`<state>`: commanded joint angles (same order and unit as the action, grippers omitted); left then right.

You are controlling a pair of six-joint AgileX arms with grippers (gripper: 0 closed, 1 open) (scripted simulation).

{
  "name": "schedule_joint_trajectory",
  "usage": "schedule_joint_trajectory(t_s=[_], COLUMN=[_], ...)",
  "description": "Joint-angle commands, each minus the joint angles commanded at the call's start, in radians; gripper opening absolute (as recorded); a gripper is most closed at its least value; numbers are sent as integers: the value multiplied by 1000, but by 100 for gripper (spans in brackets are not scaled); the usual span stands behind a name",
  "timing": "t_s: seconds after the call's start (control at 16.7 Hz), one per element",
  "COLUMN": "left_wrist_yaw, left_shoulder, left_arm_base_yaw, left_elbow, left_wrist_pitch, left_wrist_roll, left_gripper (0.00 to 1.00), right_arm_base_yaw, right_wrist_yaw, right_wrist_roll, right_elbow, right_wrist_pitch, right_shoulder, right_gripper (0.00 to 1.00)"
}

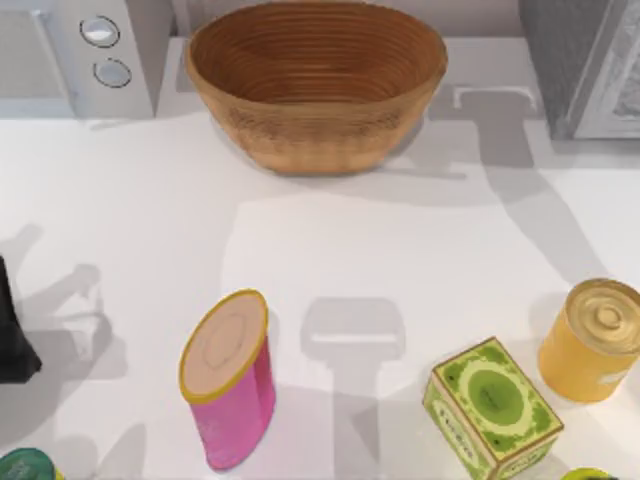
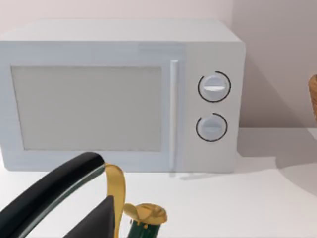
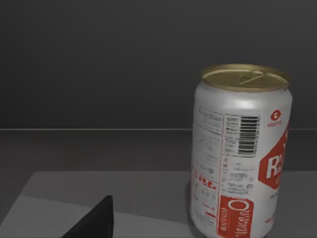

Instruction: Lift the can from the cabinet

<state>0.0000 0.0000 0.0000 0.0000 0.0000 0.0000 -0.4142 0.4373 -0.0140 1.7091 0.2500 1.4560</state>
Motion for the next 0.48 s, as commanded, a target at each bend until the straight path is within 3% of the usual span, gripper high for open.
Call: schedule_joint_trajectory(t_s=[0.48], left_wrist_yaw=[0], left_shoulder=[0], left_arm_base_yaw=[0], left_elbow=[0], left_wrist_pitch=[0], left_wrist_roll=[0], left_gripper=[100], right_arm_base_yaw=[59], right_wrist_yaw=[-56], right_wrist_roll=[0], right_elbow=[167], right_wrist_pitch=[0], right_shoulder=[166], right_gripper=[100])
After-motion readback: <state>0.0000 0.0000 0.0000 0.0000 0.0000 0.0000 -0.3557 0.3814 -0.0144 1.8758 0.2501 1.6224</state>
